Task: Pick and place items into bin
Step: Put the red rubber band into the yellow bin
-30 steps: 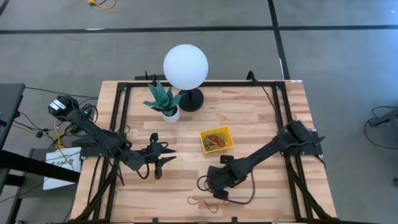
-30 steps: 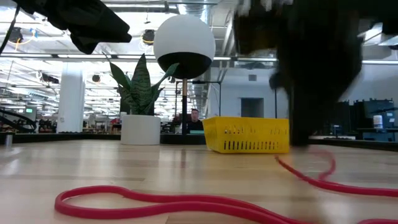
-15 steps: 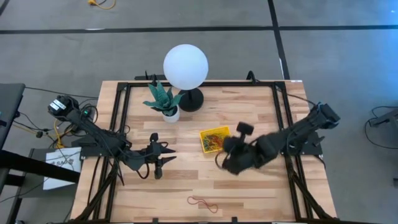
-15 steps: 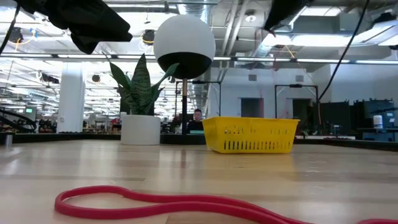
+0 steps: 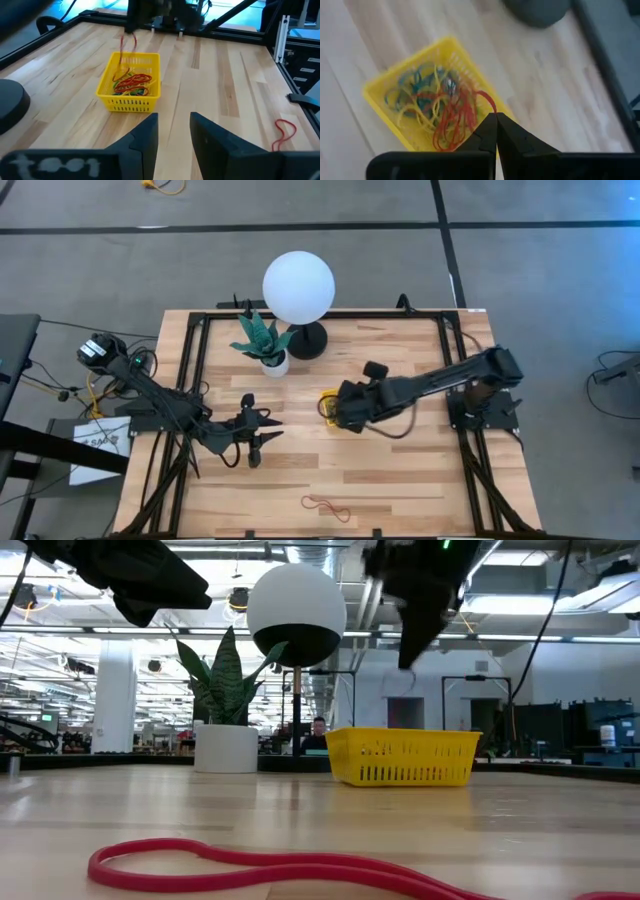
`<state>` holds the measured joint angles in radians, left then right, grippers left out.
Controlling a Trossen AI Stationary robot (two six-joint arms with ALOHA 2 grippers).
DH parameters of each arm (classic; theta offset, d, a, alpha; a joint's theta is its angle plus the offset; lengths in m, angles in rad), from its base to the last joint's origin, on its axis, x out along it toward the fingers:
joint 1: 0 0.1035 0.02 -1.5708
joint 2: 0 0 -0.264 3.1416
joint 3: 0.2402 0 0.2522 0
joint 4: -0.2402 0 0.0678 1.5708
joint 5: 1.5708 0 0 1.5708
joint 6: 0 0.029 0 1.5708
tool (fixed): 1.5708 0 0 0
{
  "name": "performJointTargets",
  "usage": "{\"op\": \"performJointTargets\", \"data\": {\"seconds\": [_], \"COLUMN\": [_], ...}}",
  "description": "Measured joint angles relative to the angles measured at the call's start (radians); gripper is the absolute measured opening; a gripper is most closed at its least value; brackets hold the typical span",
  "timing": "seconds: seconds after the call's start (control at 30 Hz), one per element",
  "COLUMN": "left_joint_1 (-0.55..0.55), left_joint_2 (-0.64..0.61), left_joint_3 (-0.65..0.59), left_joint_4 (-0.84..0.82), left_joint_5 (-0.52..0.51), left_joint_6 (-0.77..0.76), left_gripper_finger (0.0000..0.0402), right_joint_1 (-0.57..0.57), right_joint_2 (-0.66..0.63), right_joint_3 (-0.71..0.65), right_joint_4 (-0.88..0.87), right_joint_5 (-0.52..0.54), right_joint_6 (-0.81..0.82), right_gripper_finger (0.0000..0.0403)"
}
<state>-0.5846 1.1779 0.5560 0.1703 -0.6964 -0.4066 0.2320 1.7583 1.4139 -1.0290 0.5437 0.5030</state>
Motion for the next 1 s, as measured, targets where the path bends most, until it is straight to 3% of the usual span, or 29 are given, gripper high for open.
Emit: {"op": "performJointTargets", "data": {"seconds": [0.17, 0.43, 0.77, 1.0], "left_joint_1": [0.0, 0.0, 0.0, 0.0], "left_joint_2": [0.0, 0.0, 0.0, 0.0], "left_joint_3": [0.0, 0.0, 0.0, 0.0], "left_joint_4": [-0.01, -0.033, -0.04, -0.042], "left_joint_5": [0.001, 0.001, 0.0, 0.0], "left_joint_6": [0.002, 0.002, 0.001, -0.005], "left_gripper_finger": [0.0102, 0.0102, 0.0102, 0.0102], "right_joint_1": [-0.018, -0.019, -0.012, 0.104], "right_joint_2": [0.118, 0.179, 0.069, -0.042], "right_joint_3": [0.0, 0.0, 0.0, 0.0], "right_joint_4": [0.025, -0.018, -0.018, 0.189], "right_joint_5": [-0.13, -0.153, -0.164, -0.321], "right_joint_6": [-0.064, -0.121, -0.119, -0.095], "right_gripper_finger": [0.0001, 0.0035, 0.0083, 0.0086]}}
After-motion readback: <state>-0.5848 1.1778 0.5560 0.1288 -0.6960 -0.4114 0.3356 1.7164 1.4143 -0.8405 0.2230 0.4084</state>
